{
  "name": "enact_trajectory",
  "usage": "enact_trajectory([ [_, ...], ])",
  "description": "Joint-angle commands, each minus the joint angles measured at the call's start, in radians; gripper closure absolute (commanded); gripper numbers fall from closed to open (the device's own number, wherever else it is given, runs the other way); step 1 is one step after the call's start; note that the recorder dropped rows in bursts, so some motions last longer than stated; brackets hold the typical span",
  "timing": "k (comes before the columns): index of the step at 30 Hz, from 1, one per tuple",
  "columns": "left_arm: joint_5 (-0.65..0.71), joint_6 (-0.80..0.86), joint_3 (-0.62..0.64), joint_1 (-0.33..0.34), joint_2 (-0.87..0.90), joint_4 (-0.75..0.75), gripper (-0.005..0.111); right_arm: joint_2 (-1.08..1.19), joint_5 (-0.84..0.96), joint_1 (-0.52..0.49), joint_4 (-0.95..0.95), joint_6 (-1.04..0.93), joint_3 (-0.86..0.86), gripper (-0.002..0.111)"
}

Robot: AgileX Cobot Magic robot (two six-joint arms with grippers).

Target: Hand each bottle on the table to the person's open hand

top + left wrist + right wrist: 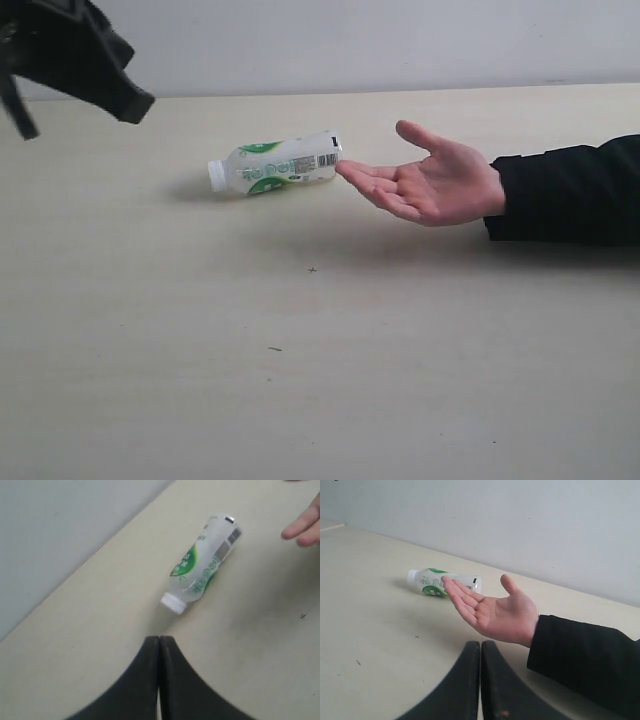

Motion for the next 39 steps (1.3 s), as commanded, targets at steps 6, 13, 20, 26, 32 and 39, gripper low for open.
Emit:
enact_trajectory([
  [6, 0.188, 0.432, -0.424, 0.000, 0.465, -0.137, 0.107, -0.004, -0.011, 0.001, -0.003, -0.005, 0.004, 0.107],
  [13, 0.296, 0.777, -0.685, 0.014, 0.702, -0.323, 0.107, -0.004, -0.011, 0.001, -0.003, -0.005, 0.004, 0.107],
  [20, 0.422, 0.941, -0.857, 0.053, 0.865, -0.341, 0.107, -0.004, -0.011, 0.001, -0.003, -0.005, 0.004, 0.107],
  [26, 0.312, 0.940, -0.872, 0.072, 0.912, -0.341, 0.105, -0.004, -0.011, 0.001, -0.003, -0.005, 0.004, 0.107],
  [32, 0.220, 0.940, -0.872, 0.072, 0.932, -0.341, 0.065, -0.004, -0.011, 0.001, -0.003, -0.005, 0.004, 0.107],
  [39, 0.198, 0.921, -0.872, 0.072, 0.938, -0.341, 0.038, -0.004, -0.011, 0.001, -0.003, -0.005, 0.004, 0.107],
])
